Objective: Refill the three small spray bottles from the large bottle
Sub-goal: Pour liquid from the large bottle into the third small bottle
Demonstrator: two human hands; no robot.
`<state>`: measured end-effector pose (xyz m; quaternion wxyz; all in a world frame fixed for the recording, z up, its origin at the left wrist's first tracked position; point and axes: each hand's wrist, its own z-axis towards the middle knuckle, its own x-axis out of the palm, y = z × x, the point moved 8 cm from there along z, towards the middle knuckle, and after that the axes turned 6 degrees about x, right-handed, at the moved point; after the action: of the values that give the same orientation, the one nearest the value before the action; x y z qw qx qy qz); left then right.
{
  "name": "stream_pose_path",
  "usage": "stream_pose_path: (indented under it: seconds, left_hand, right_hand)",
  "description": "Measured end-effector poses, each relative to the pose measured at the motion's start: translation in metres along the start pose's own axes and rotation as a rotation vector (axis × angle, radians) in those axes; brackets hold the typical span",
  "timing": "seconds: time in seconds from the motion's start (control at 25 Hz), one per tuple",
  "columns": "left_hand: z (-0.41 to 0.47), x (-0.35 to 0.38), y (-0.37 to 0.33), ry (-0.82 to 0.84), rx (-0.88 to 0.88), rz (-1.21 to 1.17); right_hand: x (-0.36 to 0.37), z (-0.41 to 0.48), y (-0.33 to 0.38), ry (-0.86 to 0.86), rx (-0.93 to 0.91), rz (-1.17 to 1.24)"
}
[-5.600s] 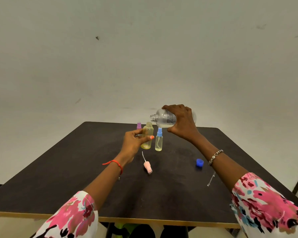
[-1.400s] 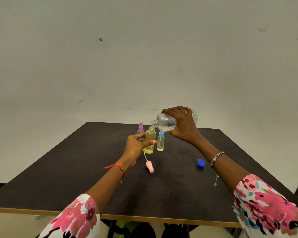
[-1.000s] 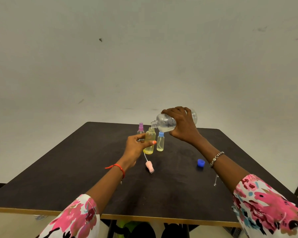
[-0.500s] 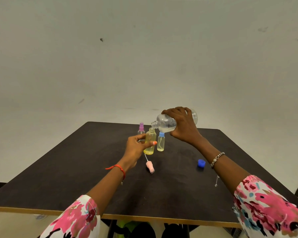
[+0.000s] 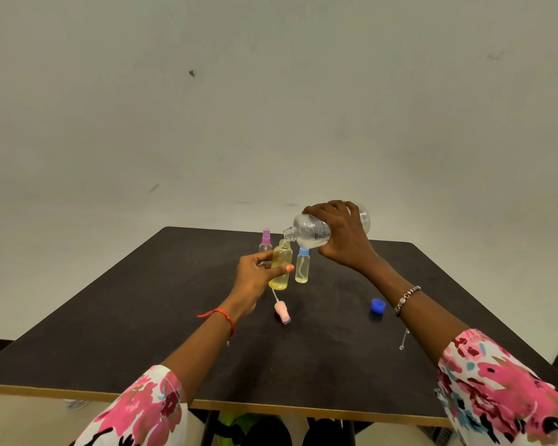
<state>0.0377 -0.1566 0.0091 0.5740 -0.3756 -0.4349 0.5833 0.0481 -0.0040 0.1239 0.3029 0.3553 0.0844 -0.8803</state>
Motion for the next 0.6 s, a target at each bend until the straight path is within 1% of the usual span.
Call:
stream_pose_path:
  seconds: [0.6]
  left_hand:
    - [-0.0053,-0.0008,-0.002,-0.004,-0.005,-0.024]
  right_hand:
    - [-0.0002,-0.002,0.0025,-0.003,-0.008,0.015]
